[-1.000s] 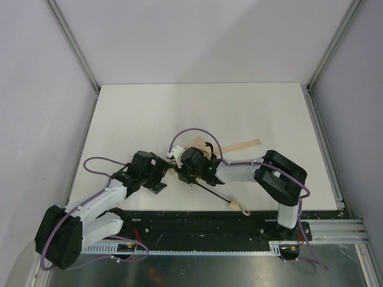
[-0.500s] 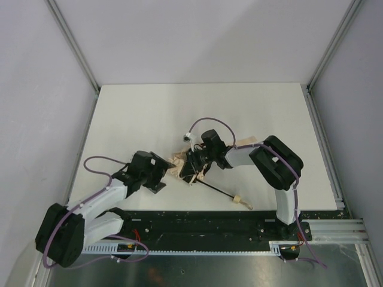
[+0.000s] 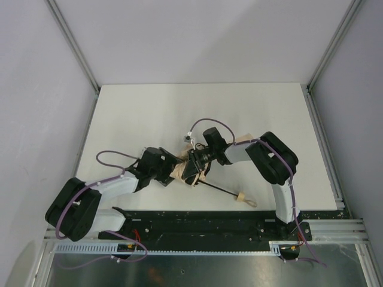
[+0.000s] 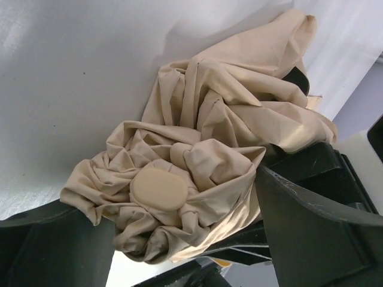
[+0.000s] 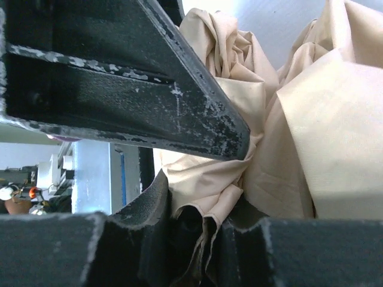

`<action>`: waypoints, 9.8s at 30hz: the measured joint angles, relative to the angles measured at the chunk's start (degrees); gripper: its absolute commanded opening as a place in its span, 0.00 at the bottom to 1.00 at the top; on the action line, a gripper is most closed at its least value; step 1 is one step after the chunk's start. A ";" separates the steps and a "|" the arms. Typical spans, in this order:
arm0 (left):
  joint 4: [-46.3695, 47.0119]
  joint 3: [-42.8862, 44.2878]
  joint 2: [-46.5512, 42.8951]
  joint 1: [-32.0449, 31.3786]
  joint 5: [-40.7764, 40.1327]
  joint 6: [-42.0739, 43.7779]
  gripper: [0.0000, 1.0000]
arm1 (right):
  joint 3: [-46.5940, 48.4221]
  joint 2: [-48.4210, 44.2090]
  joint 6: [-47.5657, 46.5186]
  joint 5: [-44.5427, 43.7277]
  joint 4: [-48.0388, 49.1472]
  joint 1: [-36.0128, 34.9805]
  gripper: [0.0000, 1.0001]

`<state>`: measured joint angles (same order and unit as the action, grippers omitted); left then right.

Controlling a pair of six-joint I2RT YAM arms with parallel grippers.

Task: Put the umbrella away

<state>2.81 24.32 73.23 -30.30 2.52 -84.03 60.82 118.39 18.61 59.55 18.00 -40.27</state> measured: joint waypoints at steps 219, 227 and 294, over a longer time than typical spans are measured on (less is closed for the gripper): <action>-4.85 21.99 22.86 1.29 -8.35 9.46 0.00 | 2.05 -22.34 -16.11 -55.78 -23.61 -17.46 0.86; -5.68 20.50 21.16 0.96 -6.82 8.00 0.00 | 1.97 -17.97 -22.14 -74.20 -22.34 -21.90 0.87; 6.82 -4.15 1.25 3.08 1.36 5.44 0.00 | -4.17 -28.63 -11.82 -57.02 -19.23 -19.74 0.86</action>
<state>9.63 20.16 74.48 -27.22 3.88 -78.59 56.64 89.76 6.79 2.52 -1.23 -60.01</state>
